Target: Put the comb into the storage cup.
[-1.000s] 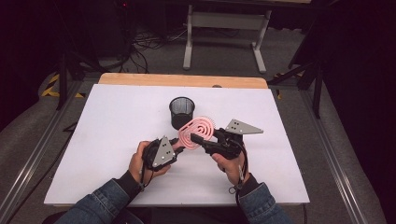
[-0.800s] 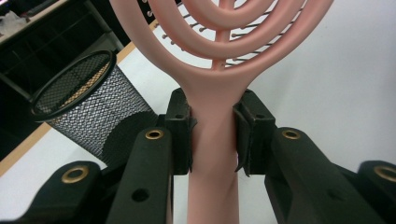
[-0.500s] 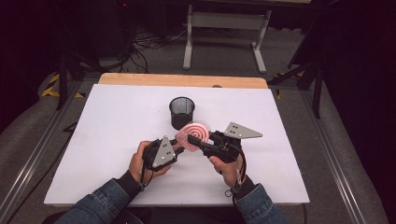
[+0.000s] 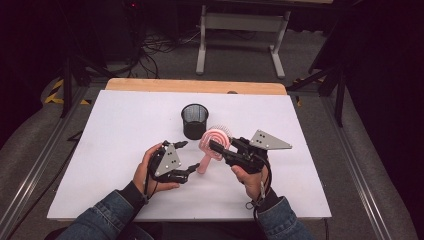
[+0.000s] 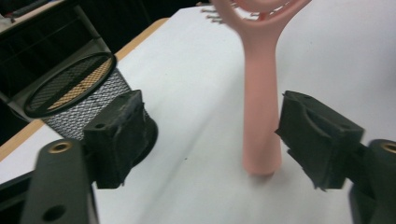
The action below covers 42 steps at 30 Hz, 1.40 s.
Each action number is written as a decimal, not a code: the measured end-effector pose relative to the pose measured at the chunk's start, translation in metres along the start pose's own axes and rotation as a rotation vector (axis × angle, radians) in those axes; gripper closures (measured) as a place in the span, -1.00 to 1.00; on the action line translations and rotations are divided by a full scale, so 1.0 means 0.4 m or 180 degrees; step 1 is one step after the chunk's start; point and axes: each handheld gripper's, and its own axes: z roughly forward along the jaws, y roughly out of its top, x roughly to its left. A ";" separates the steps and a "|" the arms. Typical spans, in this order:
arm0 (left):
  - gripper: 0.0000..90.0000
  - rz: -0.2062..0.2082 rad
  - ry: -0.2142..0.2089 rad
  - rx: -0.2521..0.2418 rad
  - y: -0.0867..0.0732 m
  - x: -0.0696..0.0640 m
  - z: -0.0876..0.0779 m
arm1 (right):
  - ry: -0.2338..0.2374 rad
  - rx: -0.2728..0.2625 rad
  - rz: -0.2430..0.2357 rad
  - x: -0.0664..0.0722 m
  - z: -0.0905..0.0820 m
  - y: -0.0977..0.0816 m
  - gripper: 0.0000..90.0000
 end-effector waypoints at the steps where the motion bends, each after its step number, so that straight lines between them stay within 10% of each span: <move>1: -0.59 0.0005 0.0008 0.0001 -0.002 0.004 -0.005 | -0.0024 0.0004 -0.0004 -0.001 -0.003 0.001 0.40; 20: -0.90 -0.0303 -0.0029 -0.0046 -0.142 0.093 -0.219 | -0.0410 -0.0114 -0.0246 -0.024 -0.046 0.066 0.40; 42: -0.89 -0.0462 0.0051 -0.0103 -0.196 0.113 -0.272 | -0.0607 -0.0287 -0.0350 -0.069 -0.038 0.146 0.40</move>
